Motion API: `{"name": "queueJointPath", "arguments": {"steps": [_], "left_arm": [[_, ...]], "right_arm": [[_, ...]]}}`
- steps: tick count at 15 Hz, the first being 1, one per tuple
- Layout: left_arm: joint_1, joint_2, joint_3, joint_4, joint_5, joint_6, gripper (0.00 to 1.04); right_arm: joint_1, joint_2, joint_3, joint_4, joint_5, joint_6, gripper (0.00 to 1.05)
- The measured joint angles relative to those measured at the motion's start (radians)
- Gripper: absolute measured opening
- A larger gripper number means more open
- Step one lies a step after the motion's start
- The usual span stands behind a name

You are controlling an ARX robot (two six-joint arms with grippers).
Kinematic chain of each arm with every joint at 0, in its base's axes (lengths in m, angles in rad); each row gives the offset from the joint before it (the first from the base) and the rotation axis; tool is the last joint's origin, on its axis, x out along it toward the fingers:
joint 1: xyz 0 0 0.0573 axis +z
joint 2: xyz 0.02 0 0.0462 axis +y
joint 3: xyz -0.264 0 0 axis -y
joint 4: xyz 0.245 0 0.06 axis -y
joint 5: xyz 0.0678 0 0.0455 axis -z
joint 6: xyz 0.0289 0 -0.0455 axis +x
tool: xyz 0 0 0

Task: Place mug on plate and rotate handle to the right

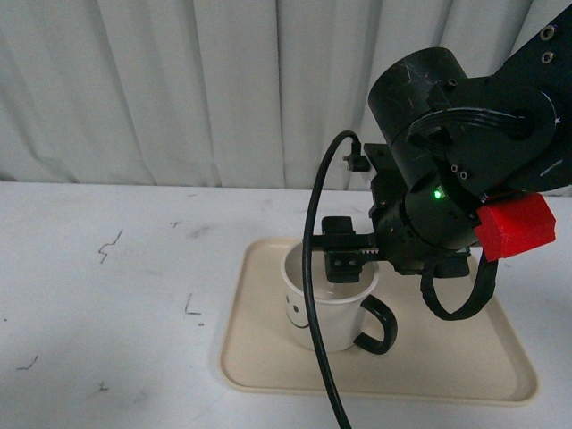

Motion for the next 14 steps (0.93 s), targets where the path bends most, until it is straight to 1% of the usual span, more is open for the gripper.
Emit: {"name": "queueJointPath", "arguments": {"steps": [4, 6, 8, 10, 11, 14], "left_arm": [[0.000, 0.000, 0.000, 0.000, 0.000, 0.000, 0.98], [0.000, 0.000, 0.000, 0.000, 0.000, 0.000, 0.98], [0.000, 0.000, 0.000, 0.000, 0.000, 0.000, 0.98], [0.000, 0.000, 0.000, 0.000, 0.000, 0.000, 0.98], [0.000, 0.000, 0.000, 0.000, 0.000, 0.000, 0.98], [0.000, 0.000, 0.000, 0.000, 0.000, 0.000, 0.98]], "right_arm": [[0.008, 0.004, 0.003, 0.014, 0.024, -0.021, 0.23], [0.008, -0.002, -0.003, 0.023, 0.024, -0.039, 0.05], [0.007, -0.040, -0.038, 0.040, 0.021, -0.088, 0.04], [0.006, -0.100, -0.089, 0.029, -0.010, -0.175, 0.04], [-0.003, -0.135, -0.113, 0.034, -0.044, -0.238, 0.04], [-0.048, -0.196, -0.153, 0.046, -0.059, -0.448, 0.04]]}}
